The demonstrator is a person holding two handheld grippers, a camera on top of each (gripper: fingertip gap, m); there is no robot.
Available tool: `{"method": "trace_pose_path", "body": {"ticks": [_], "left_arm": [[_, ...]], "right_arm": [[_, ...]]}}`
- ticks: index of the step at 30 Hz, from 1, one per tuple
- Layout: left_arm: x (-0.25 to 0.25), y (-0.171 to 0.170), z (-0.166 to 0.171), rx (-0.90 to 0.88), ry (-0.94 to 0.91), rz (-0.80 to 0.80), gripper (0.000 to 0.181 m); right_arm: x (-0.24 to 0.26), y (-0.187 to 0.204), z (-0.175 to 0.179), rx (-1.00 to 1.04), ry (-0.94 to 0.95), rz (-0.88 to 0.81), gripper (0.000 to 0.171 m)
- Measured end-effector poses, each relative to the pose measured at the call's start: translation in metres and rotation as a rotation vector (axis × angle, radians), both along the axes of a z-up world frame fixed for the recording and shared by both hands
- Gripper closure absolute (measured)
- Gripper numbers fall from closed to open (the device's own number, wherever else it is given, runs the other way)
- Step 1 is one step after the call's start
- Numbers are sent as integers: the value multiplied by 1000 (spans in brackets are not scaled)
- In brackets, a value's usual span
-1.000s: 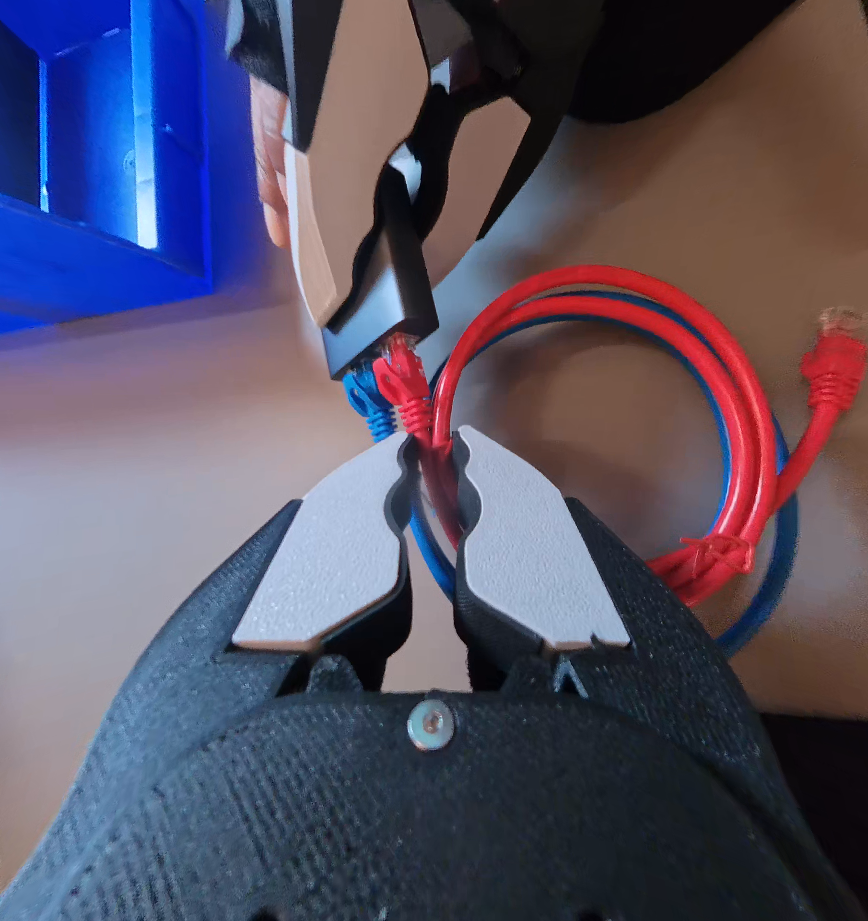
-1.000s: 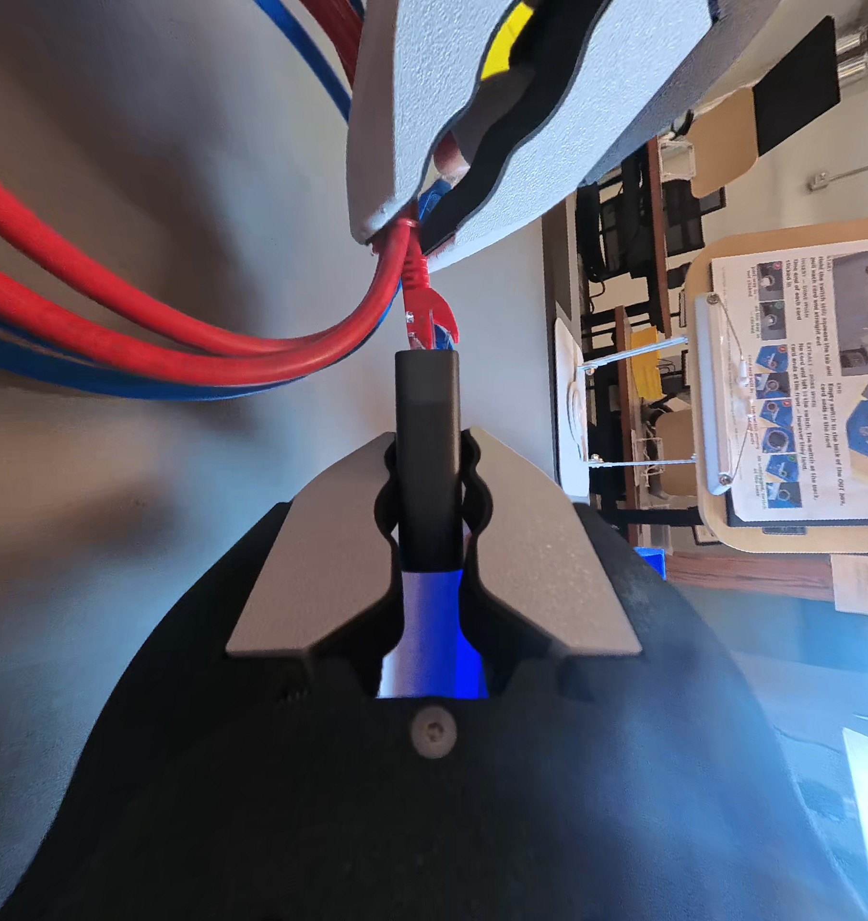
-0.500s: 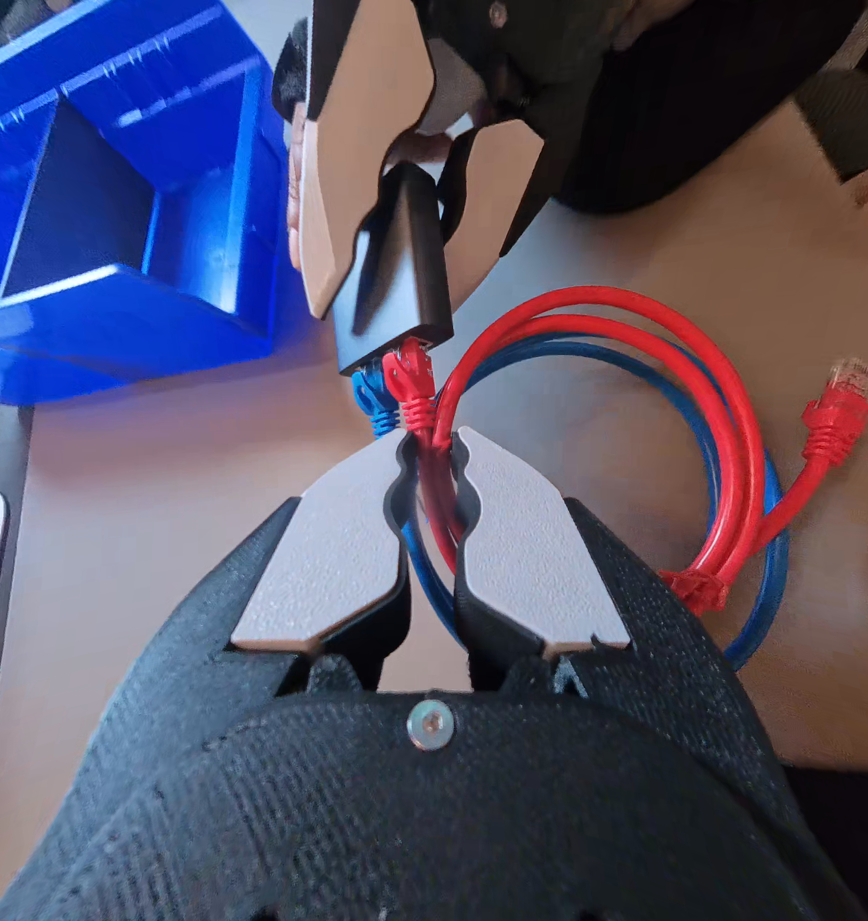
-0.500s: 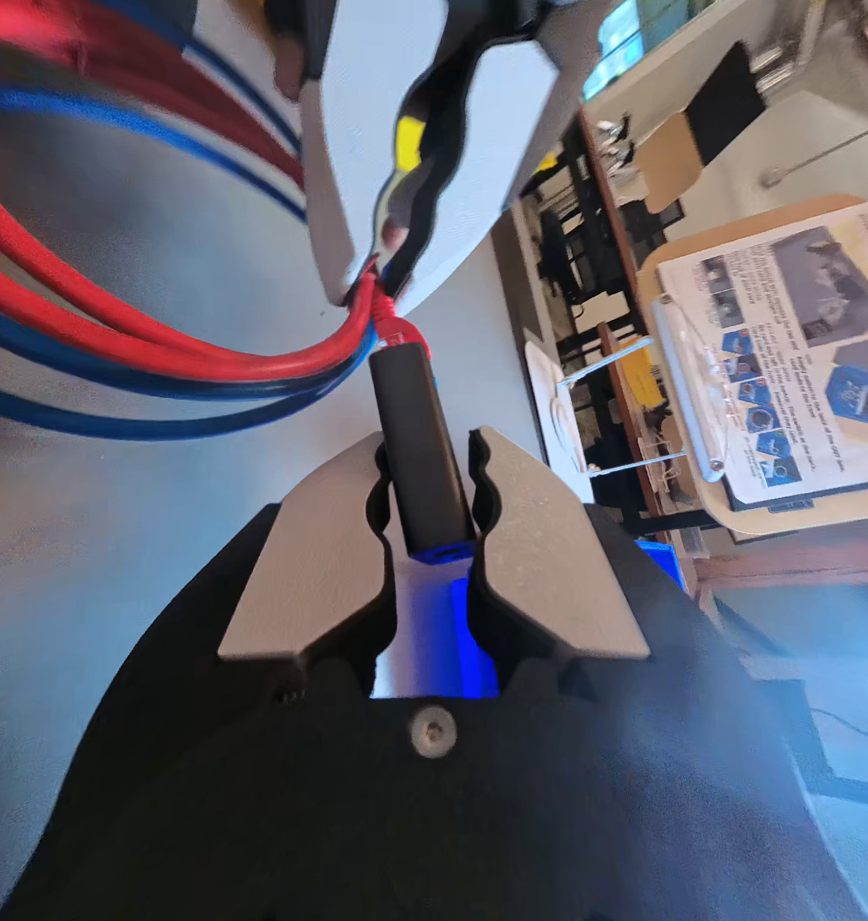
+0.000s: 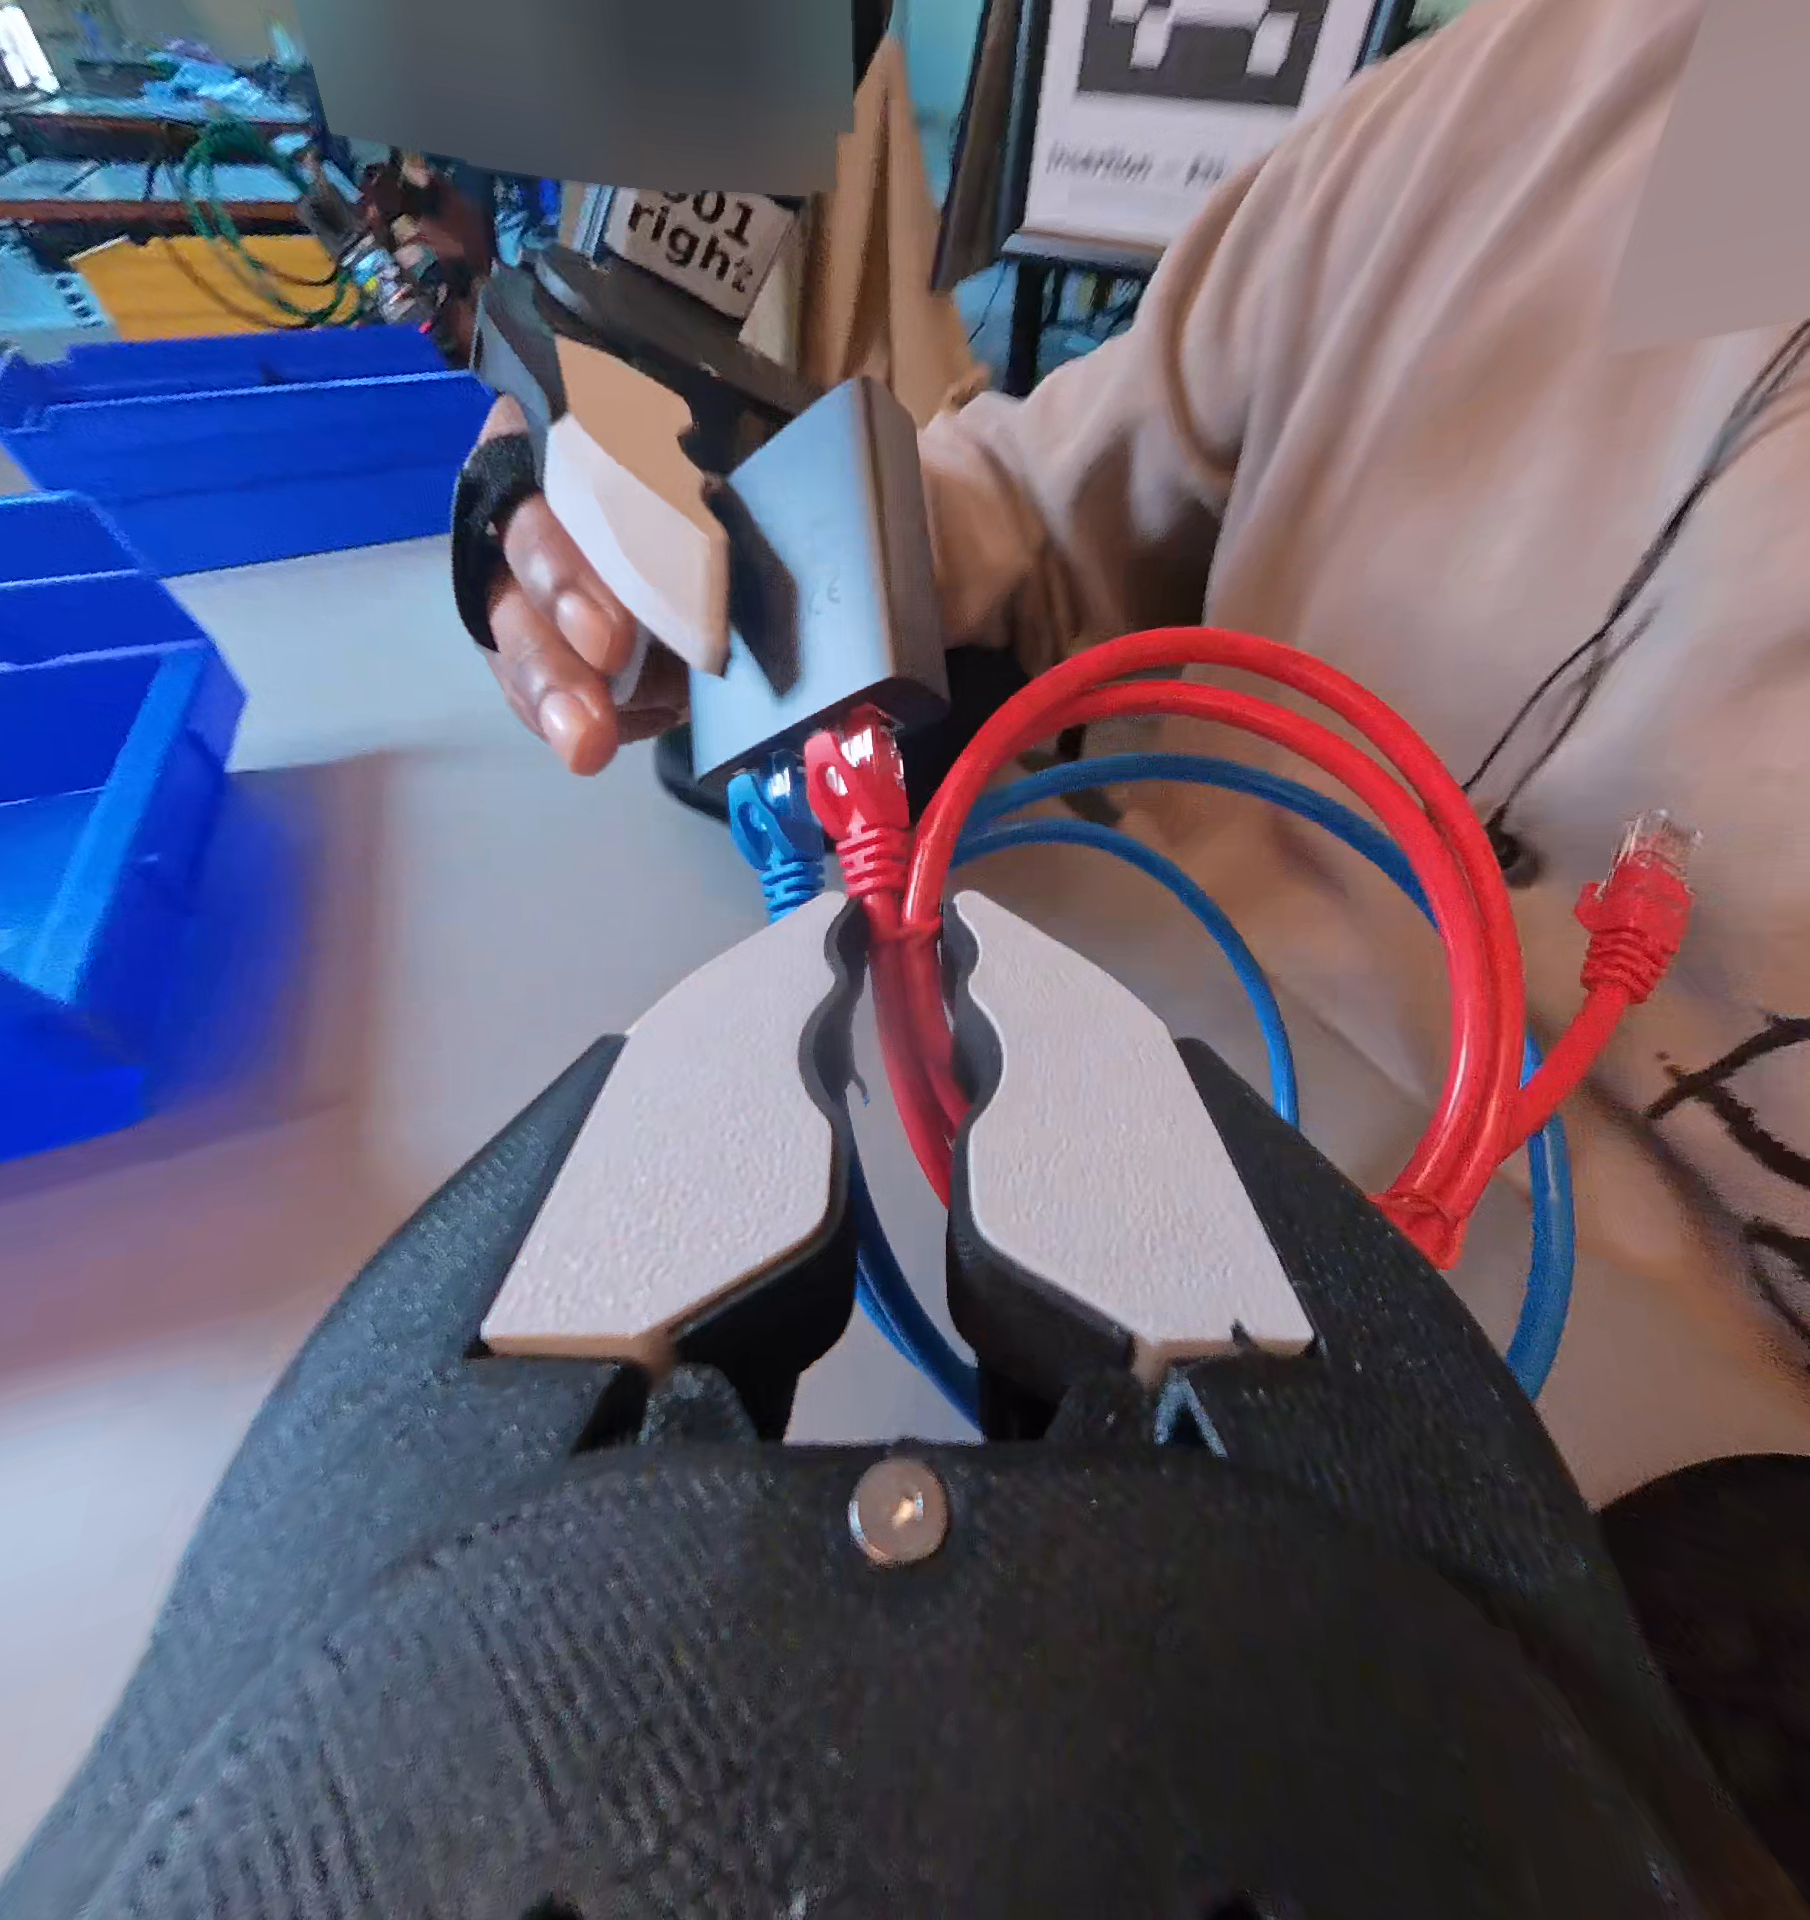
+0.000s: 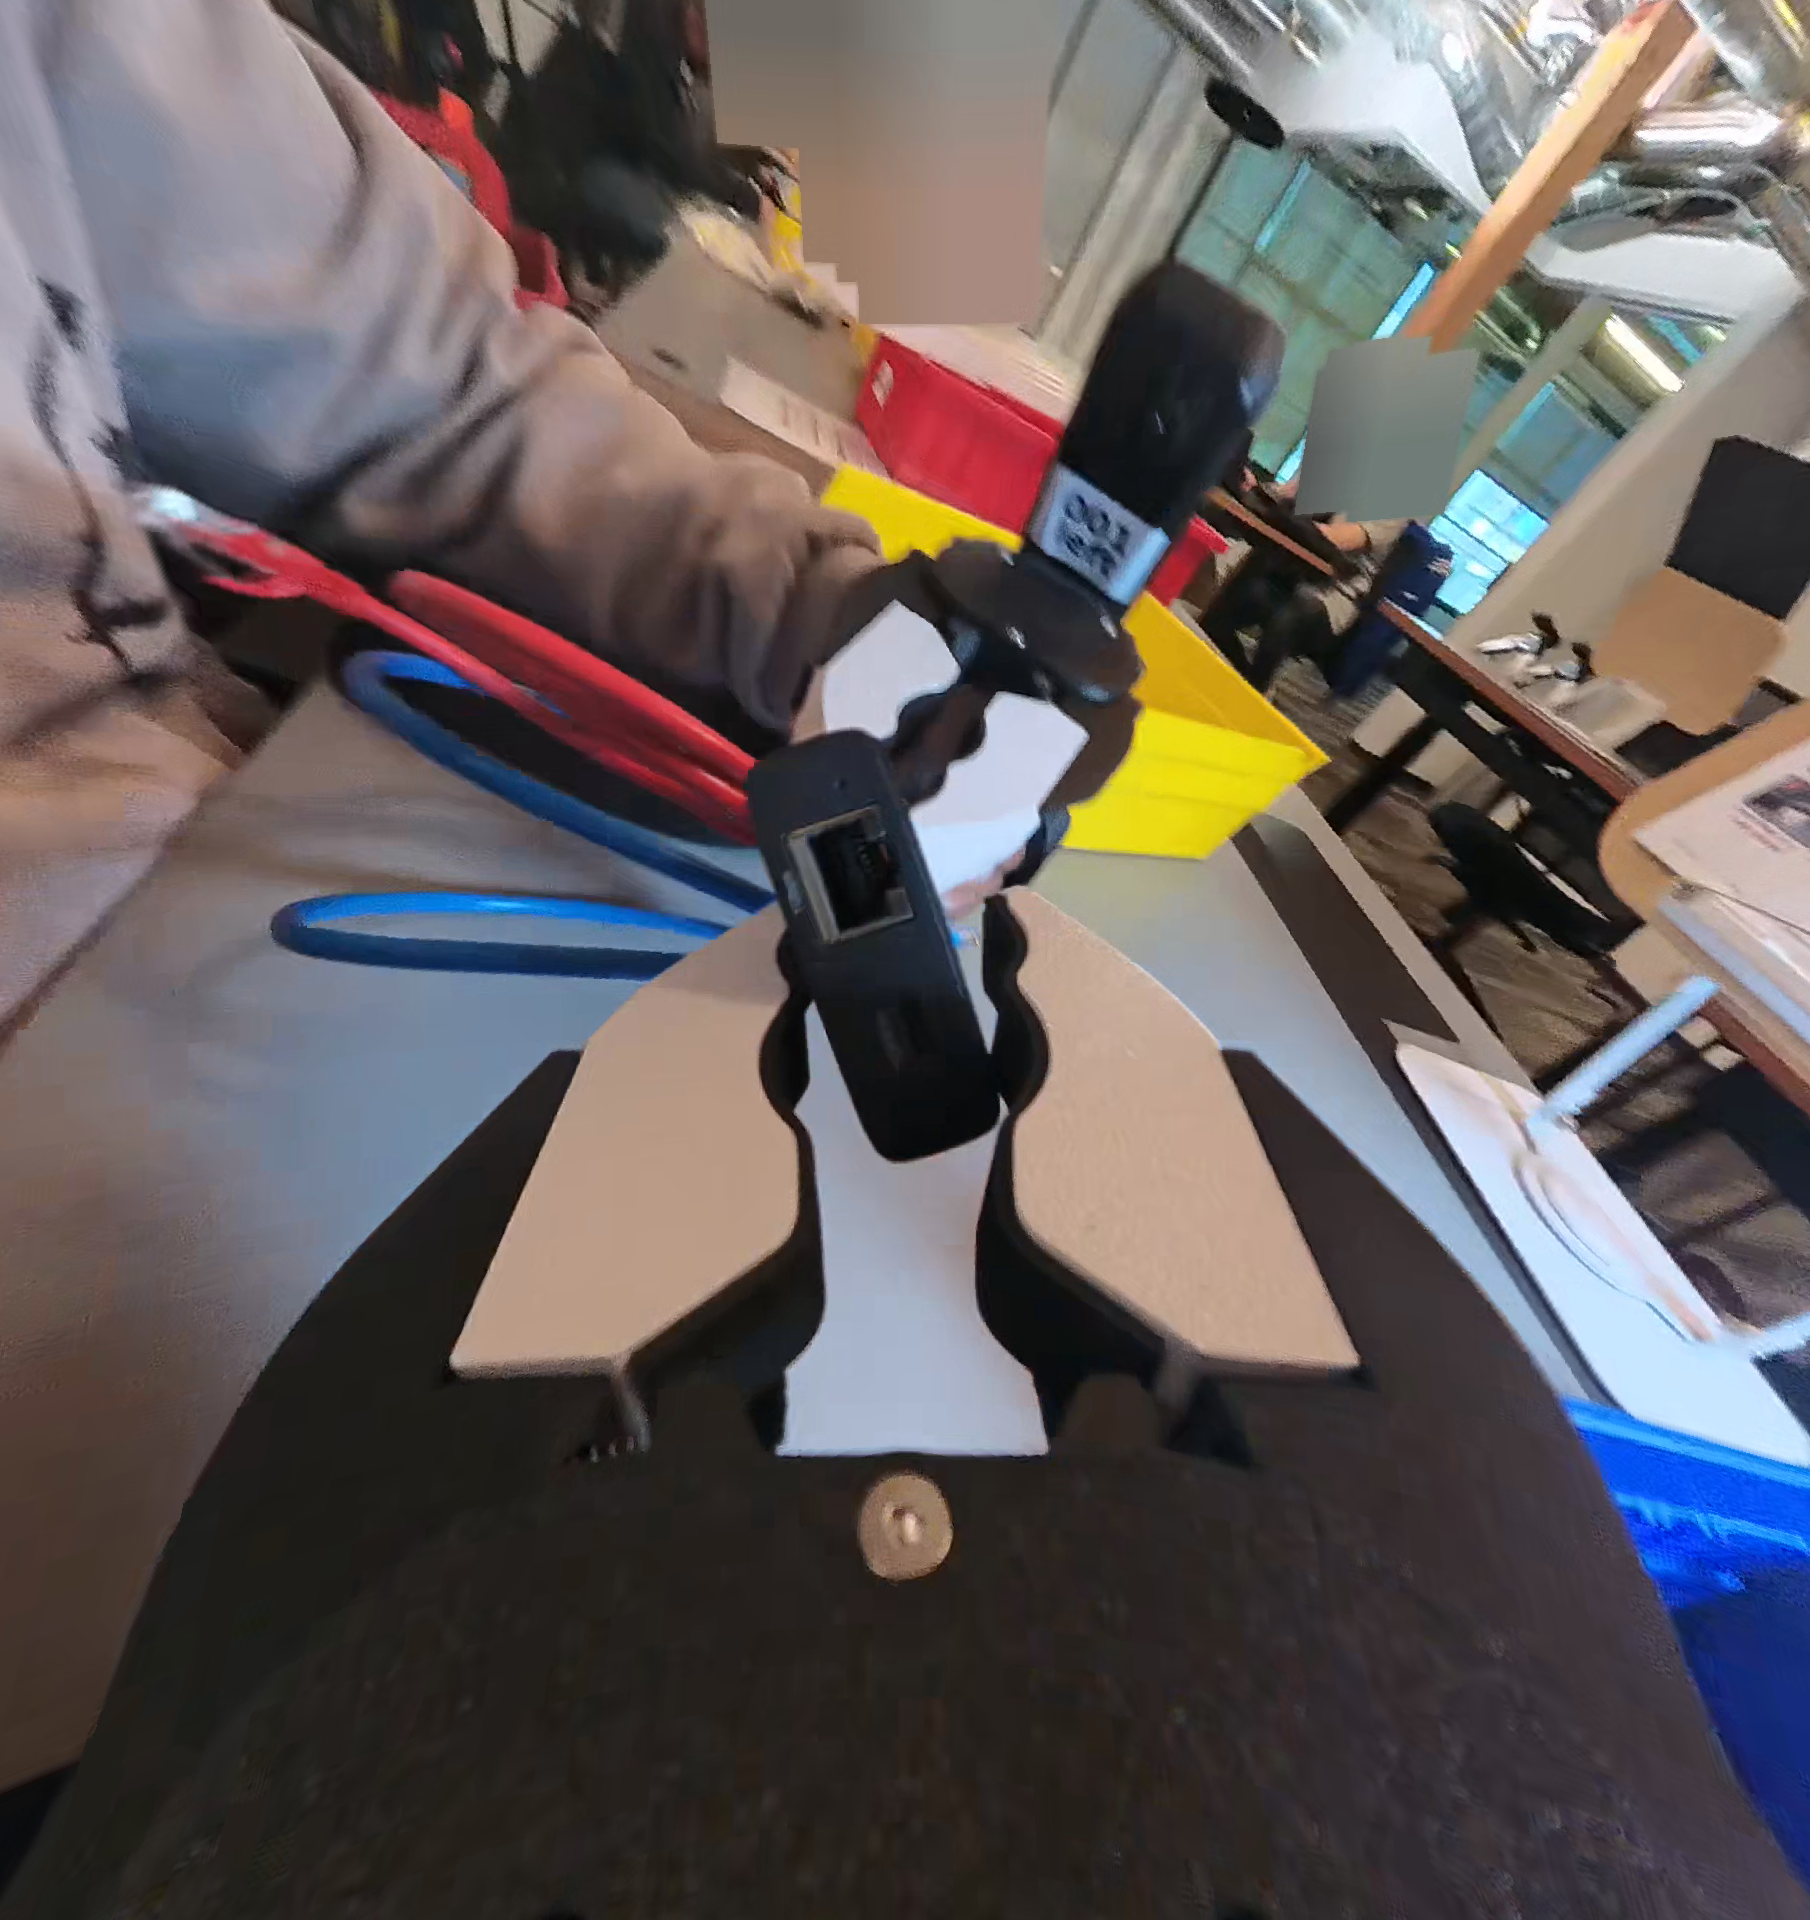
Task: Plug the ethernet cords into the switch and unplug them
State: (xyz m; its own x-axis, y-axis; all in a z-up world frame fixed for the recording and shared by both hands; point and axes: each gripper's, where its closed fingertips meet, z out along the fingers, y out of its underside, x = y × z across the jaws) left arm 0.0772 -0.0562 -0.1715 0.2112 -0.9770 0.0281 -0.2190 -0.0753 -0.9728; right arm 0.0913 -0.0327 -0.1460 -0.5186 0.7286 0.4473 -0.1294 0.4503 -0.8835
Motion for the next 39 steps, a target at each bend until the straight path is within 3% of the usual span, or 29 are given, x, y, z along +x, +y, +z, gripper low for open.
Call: {"method": "trace_pose_path", "body": {"ticks": [2,5,9,15,18,21,25,29,32,35,39], "left_arm": [[0,1,0,-31,-34,-4,167],[-13,16,2,16,58,122,157],[-42,38,48,175,114,375,149],[2,46,62,545,501,462,149],[0,49,62,591,609,467,160],[-4,34,94,614,406,448,161],[-18,1,140,623,-14,353,161],[-29,-12,158,597,-324,273,161],[-29,-11,152,562,-385,214,161],[-39,10,124,493,-193,292,161],[-64,31,86,505,212,496,155]], "right_arm": [[3,-8,3,-4,-14,27,148],[1,-2,5,71,-20,-54,149],[-1,24,7,209,-49,-230,149],[-25,34,8,343,-194,-403,149],[-33,31,16,422,-256,-403,149],[-39,16,48,378,-170,-325,147],[-38,-9,104,68,43,-122,139],[-45,-21,91,-58,47,-6,127],[-52,-17,85,-32,100,-69,153],[-54,8,72,50,49,-184,156],[-53,46,44,346,-78,-405,156]]}}
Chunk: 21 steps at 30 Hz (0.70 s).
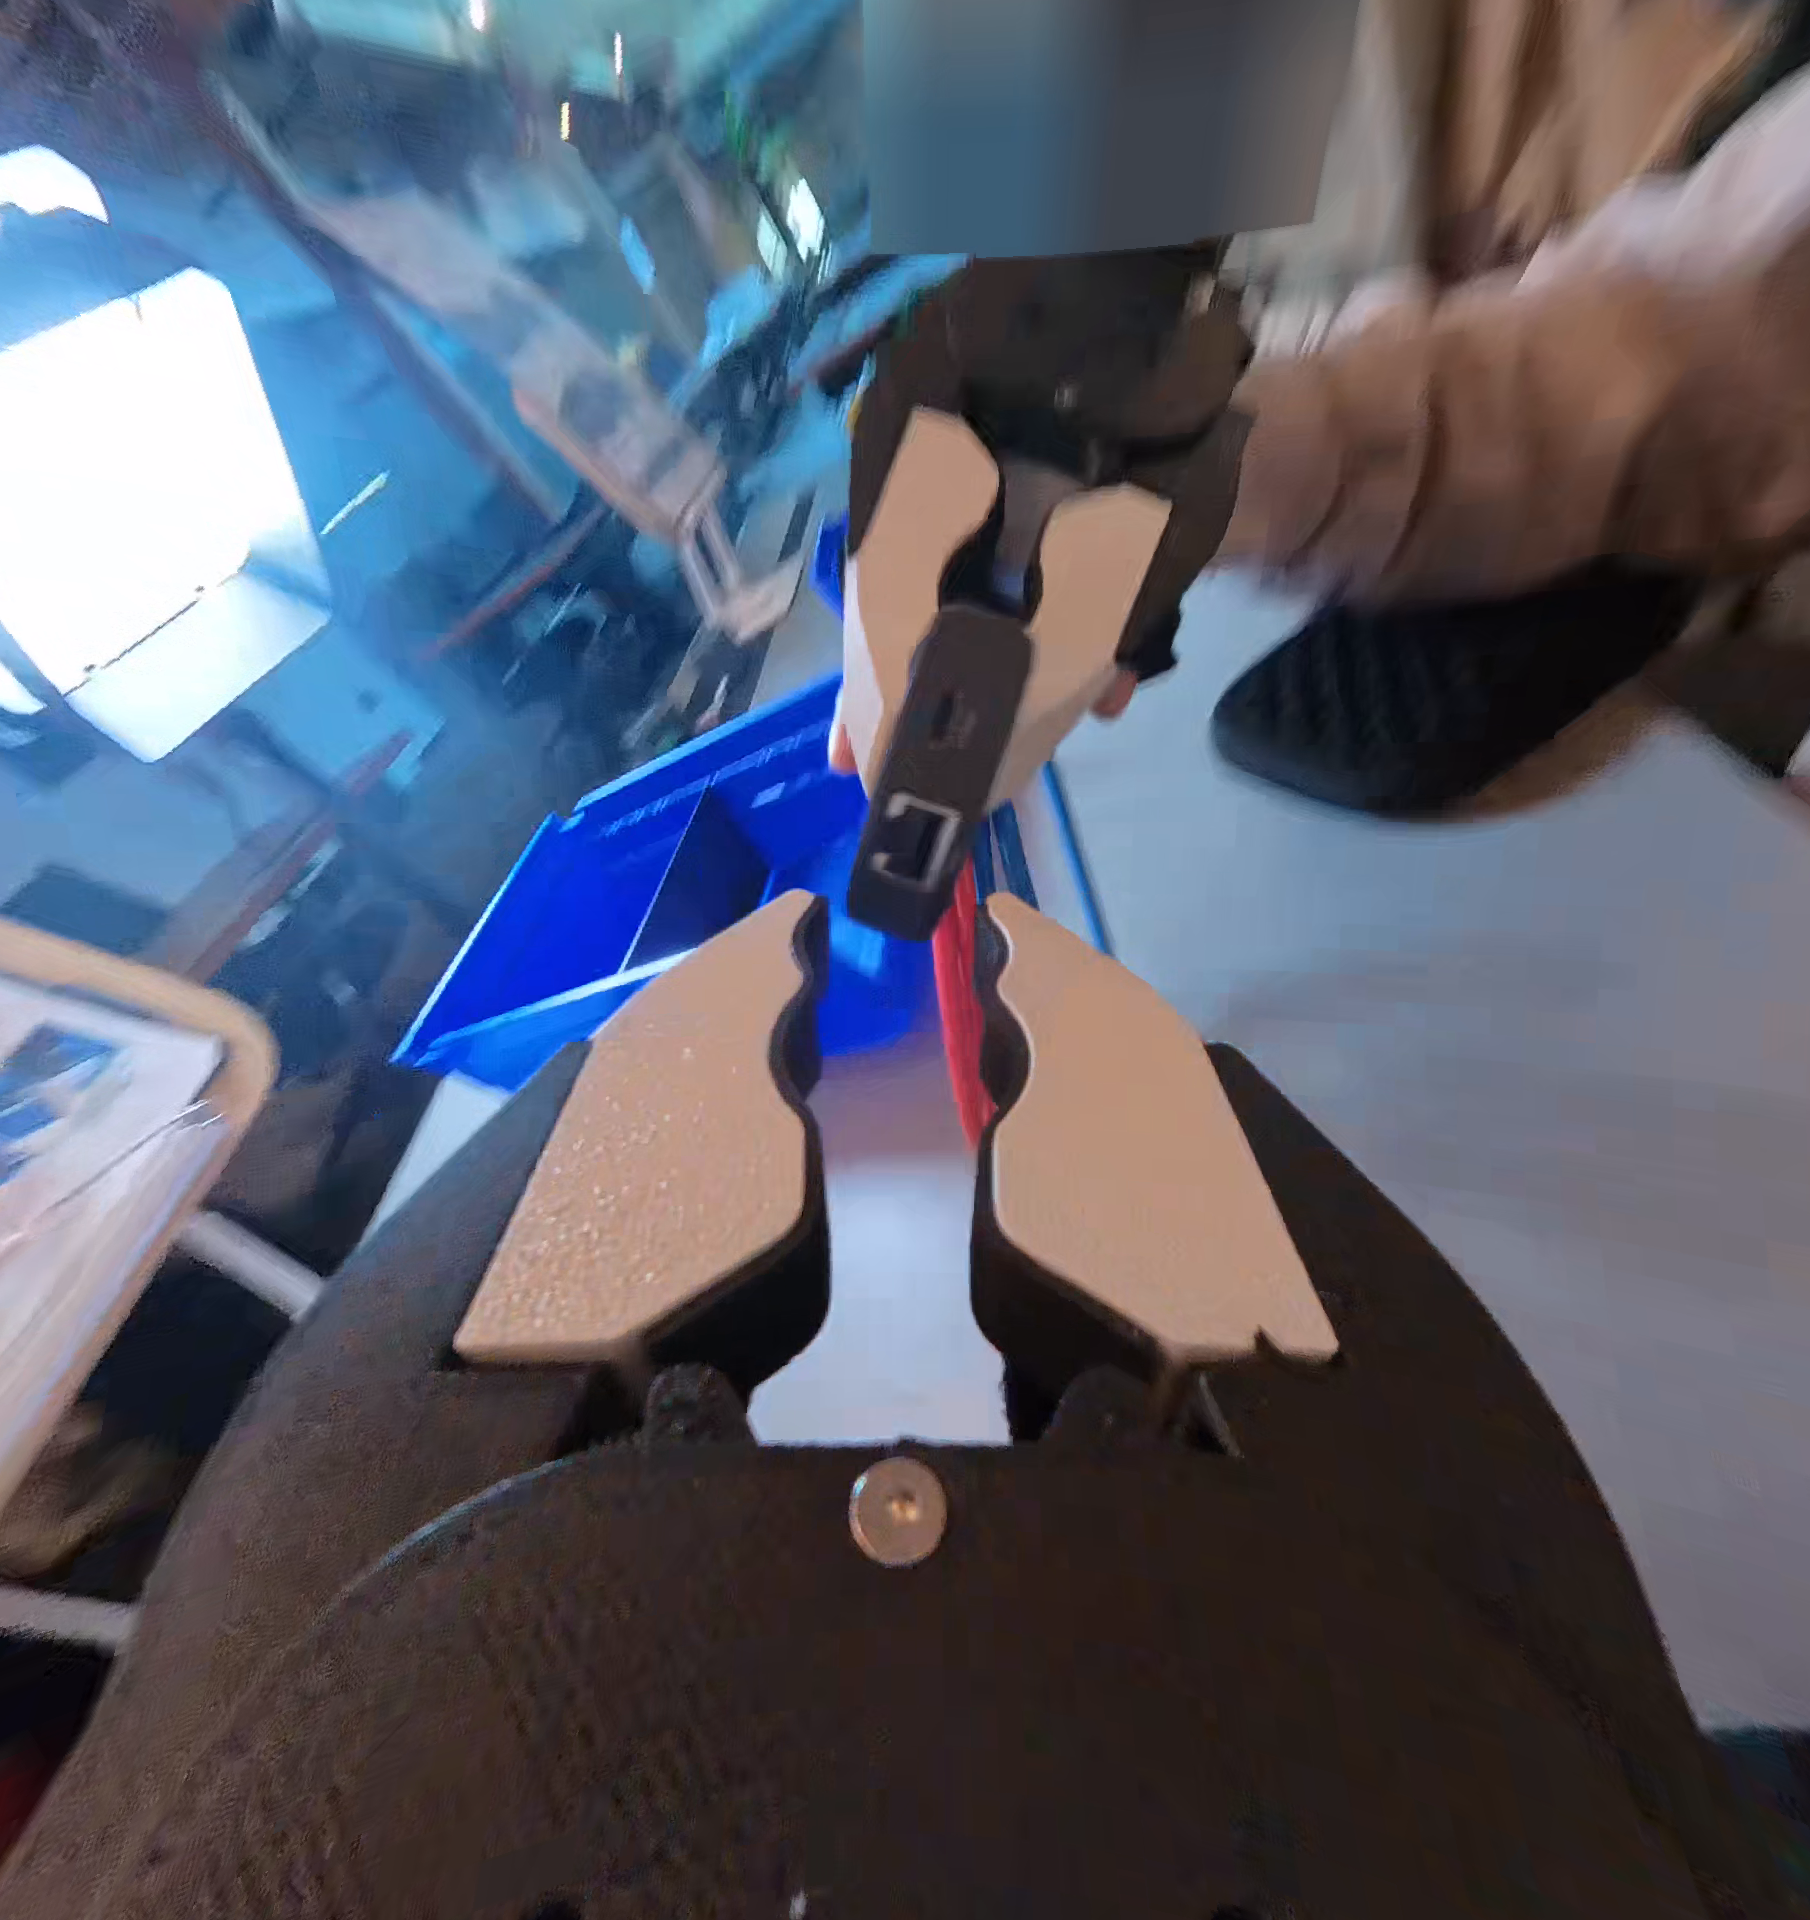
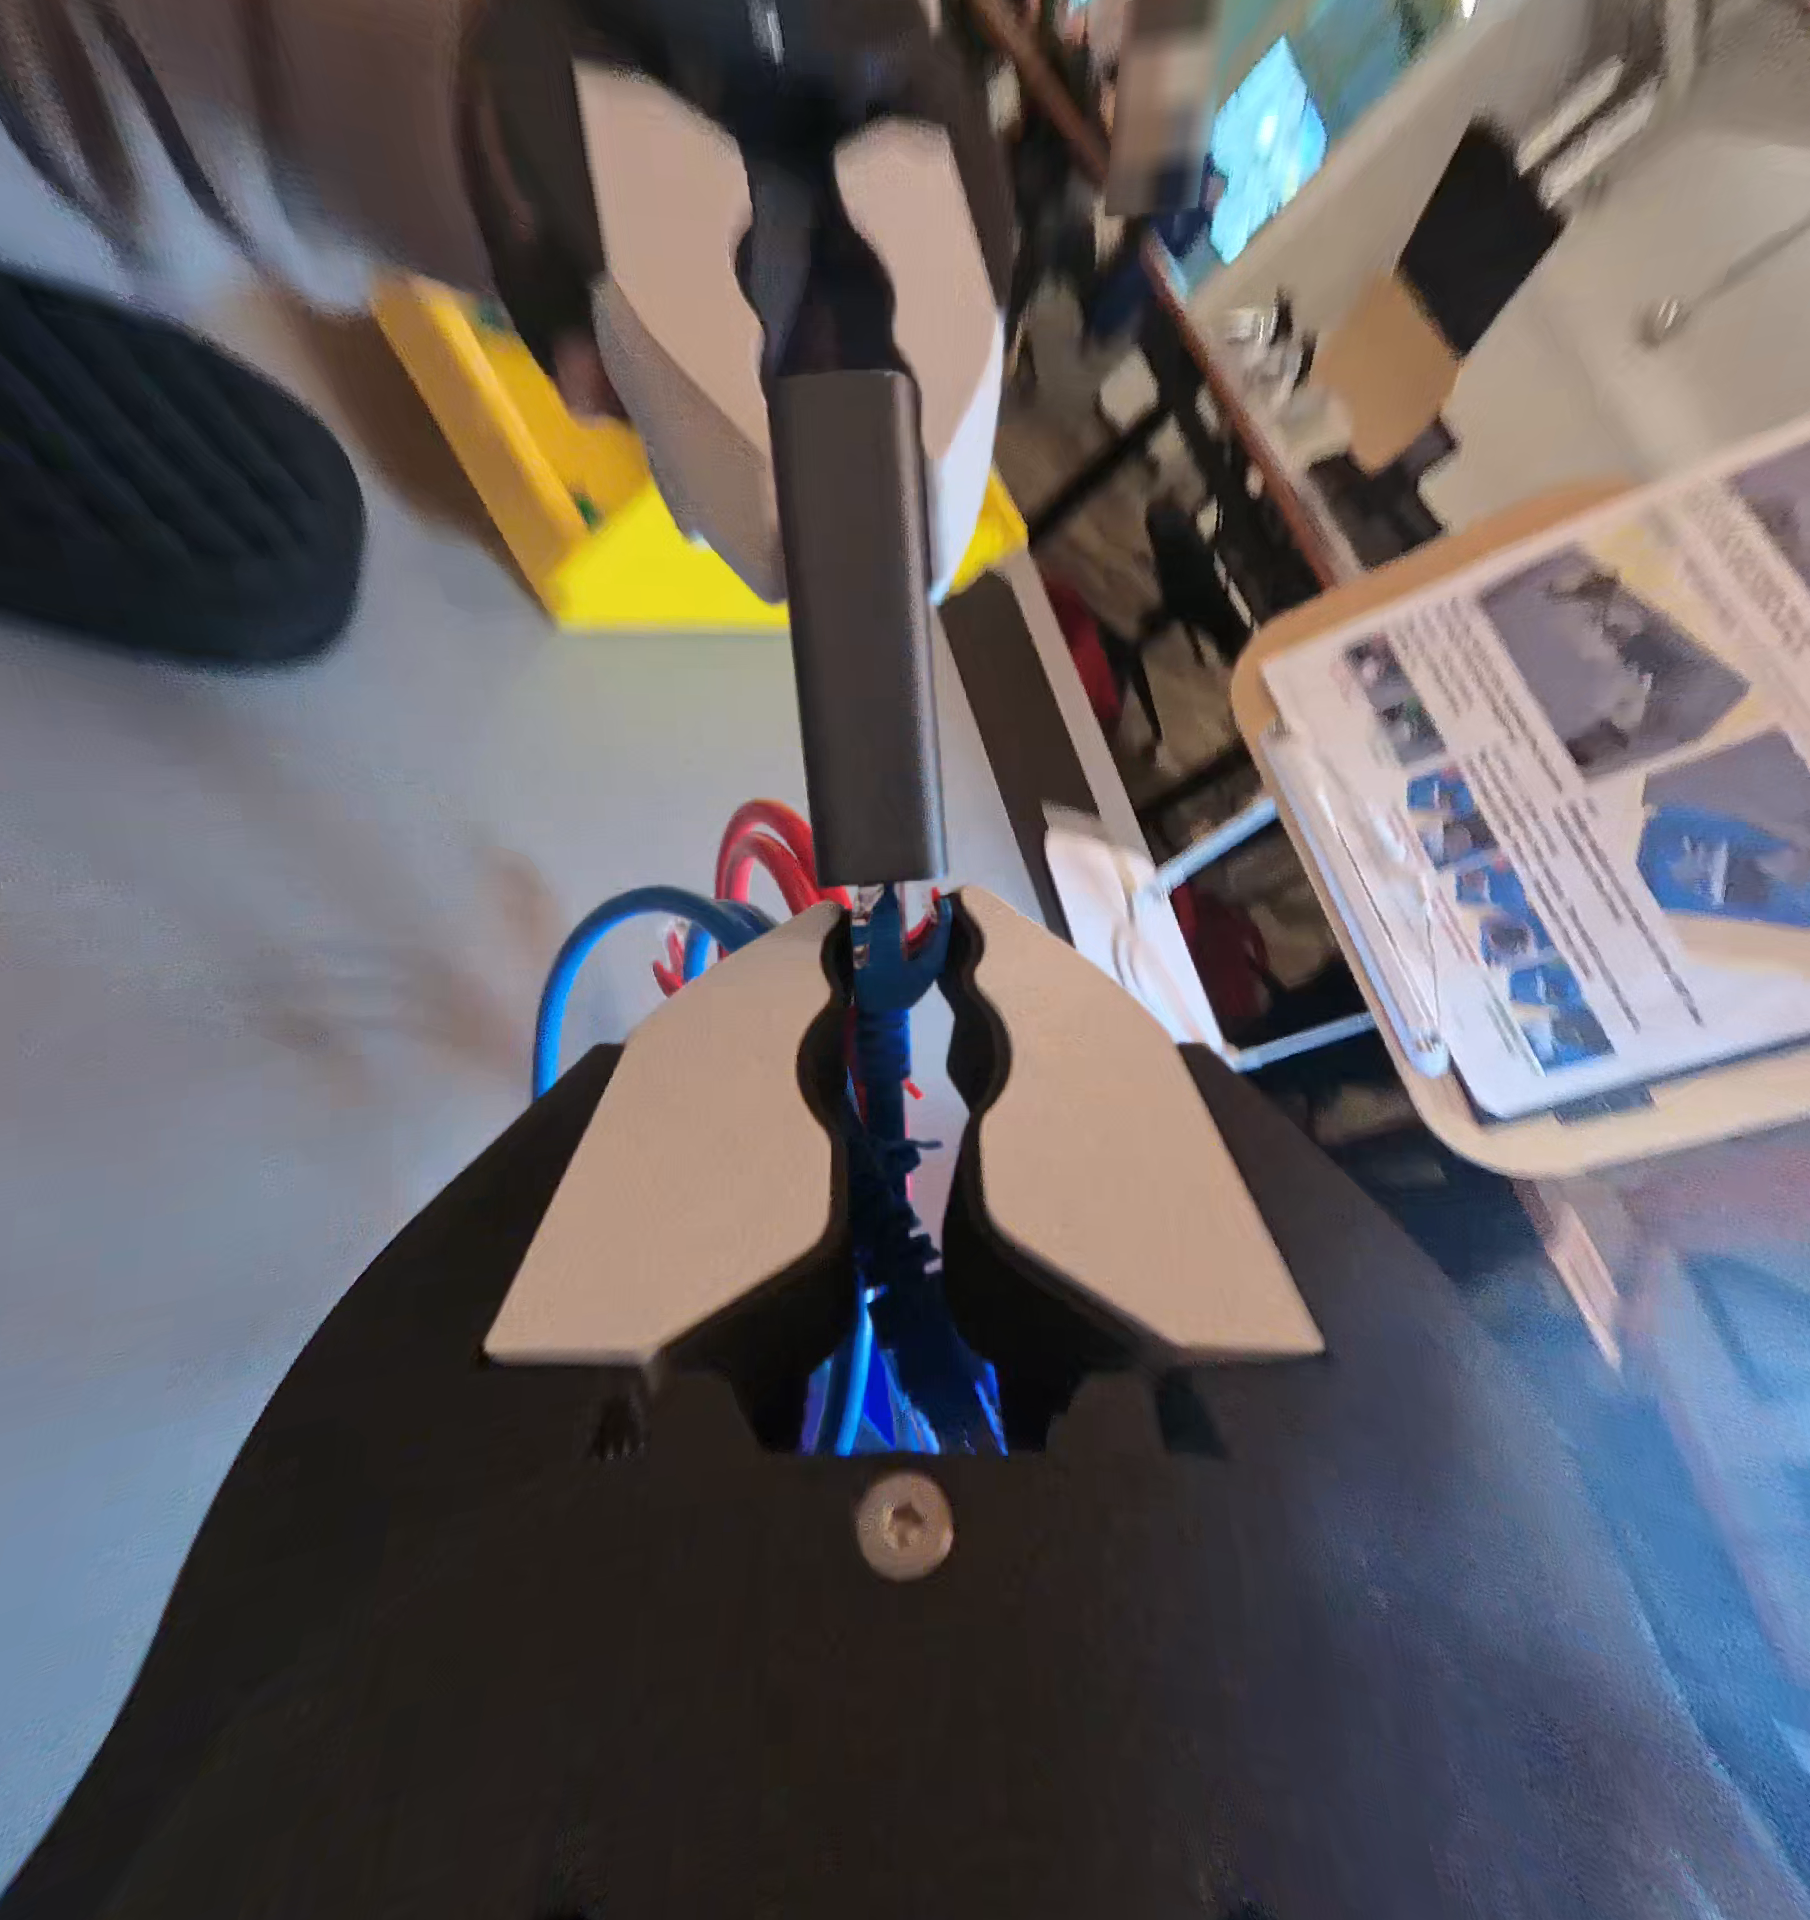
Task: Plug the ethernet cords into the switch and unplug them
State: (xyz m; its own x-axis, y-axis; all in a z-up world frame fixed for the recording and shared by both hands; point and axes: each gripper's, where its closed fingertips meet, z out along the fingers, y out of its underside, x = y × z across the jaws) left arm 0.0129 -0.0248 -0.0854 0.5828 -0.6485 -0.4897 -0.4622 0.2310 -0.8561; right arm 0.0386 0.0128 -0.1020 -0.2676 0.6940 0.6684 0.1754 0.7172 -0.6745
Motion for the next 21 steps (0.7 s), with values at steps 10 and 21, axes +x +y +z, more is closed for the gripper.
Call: {"method": "trace_pose_path", "body": {"ticks": [10,21], "left_arm": [[4,-5,-46,170,381,244,159],[-24,-26,-40,249,96,323,159]], "right_arm": [[-16,-24,-34,140,-71,-12,154],[34,4,27,-122,104,66,127]]}}
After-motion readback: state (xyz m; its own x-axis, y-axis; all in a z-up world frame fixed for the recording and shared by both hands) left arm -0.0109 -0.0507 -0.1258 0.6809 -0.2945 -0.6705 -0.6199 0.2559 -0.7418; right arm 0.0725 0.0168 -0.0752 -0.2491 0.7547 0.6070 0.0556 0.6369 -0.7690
